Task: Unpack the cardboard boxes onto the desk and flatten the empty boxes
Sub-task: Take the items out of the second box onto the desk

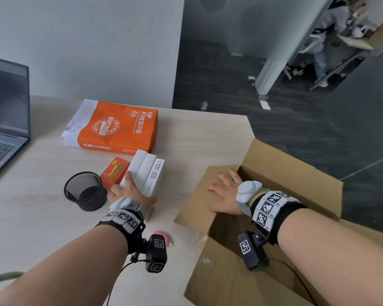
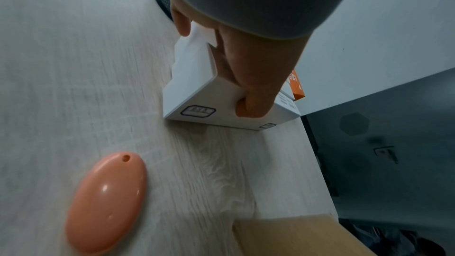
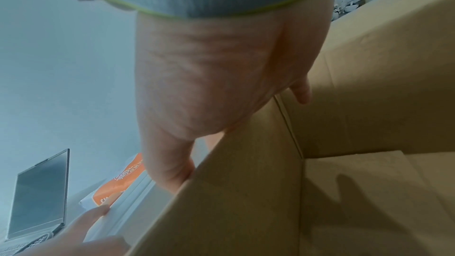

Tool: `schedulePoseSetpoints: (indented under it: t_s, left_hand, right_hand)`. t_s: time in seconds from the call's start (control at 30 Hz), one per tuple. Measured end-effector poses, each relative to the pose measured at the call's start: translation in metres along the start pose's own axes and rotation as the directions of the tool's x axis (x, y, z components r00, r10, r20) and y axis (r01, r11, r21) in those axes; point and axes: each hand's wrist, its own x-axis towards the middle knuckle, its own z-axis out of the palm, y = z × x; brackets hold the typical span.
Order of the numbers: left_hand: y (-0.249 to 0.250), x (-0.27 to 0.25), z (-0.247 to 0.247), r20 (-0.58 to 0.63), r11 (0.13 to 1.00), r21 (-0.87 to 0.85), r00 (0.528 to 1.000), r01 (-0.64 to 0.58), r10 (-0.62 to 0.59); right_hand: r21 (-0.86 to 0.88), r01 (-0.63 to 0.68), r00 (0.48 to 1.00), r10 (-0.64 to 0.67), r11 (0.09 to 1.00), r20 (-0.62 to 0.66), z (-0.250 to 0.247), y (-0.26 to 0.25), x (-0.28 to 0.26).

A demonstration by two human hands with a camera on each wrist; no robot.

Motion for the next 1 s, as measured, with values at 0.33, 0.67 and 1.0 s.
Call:
schedulePoseSetpoints:
  t_s: [0.33,0.67,1.0]
  left_hand:
    - [-0.013,0.011,-0.016,-0.068,0.969,0.216,0.988,-0.122,0.139]
    - [-0.031,-0.041,0.022,0.427,0.641,0.187,0.649,-0.745,0.629]
    - [-0.037,-0.053,0.051,0.402,0.807,0.187,0.793,-0.560,0.457]
  right_hand:
    - [0.070,0.024,0.998,-0.020,0.997,-0.058,0.012,0.009,0.002]
    - [0.155,0.060,0.991,-0.041,0.986,-0.126,0.019,0.011,0.004]
    - [0.285,0.203,0.865,-0.036,0.937,-0.501,0.019,0.011,-0.081]
